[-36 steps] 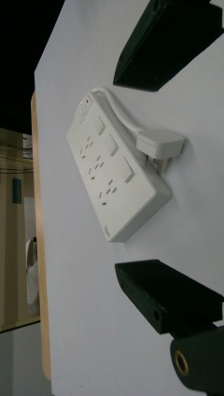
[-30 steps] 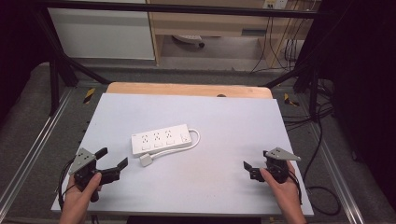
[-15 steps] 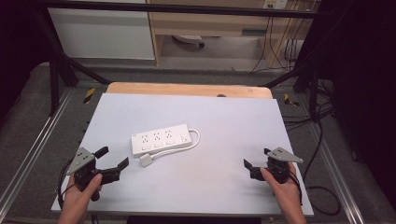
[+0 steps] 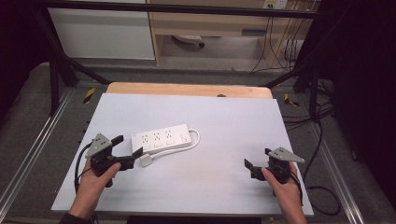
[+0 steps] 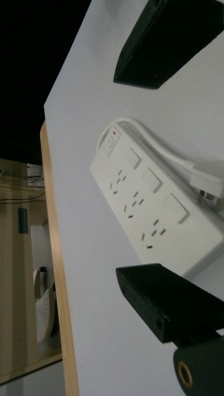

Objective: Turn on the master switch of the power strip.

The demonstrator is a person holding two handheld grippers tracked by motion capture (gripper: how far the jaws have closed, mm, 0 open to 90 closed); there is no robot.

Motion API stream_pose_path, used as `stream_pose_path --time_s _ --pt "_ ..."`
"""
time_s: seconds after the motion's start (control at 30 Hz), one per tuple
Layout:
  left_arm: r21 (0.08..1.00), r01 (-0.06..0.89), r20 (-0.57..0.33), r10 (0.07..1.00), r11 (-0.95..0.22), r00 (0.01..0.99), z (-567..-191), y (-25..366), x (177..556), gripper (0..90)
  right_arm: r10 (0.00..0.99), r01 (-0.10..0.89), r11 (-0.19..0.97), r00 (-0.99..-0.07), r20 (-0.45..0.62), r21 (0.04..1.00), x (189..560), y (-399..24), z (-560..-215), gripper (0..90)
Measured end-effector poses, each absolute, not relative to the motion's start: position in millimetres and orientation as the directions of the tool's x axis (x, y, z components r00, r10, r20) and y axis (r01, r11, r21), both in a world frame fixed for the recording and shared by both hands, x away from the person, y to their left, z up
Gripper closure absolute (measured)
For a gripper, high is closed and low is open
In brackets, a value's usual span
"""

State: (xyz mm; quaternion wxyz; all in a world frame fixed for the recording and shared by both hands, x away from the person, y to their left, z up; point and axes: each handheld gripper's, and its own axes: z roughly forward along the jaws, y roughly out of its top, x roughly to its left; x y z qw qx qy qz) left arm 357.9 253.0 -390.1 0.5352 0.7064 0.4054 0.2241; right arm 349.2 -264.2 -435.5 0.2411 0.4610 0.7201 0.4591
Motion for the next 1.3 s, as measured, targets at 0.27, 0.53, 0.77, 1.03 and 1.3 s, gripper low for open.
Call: stream_pose_path --time_s 0.27,0.53,0.77,1.03,1.3 --pt "0.923 0.365 -0.131 0.794 -0.121 0.593 -388.5 236.8 369.5 6.9 0.886 0.457 0.147 -0.454 0.089 0.877 350.8 -265.8 -436.4 4.4" --pt "0.909 0.376 -0.107 0.770 -0.181 0.629 -384.7 214.8 378.9 6.9 0.883 0.457 0.147 -0.461 0.092 0.877 350.6 -264.9 -436.0 4.0" --pt "0.905 0.377 -0.096 0.769 -0.197 0.632 -384.9 193.4 388.5 8.2 0.884 0.455 0.149 -0.459 0.088 0.878 349.7 -265.1 -435.2 4.3" --pt "0.899 0.380 -0.091 0.755 -0.219 0.649 -385.5 175.8 397.1 8.6 0.884 0.458 0.142 -0.458 0.096 0.877 349.6 -266.0 -434.7 4.3" --pt "0.897 0.385 -0.098 0.751 -0.219 0.654 -387.3 164.4 404.9 8.7 0.884 0.455 0.143 -0.458 0.093 0.879 349.3 -266.7 -434.2 4.2"
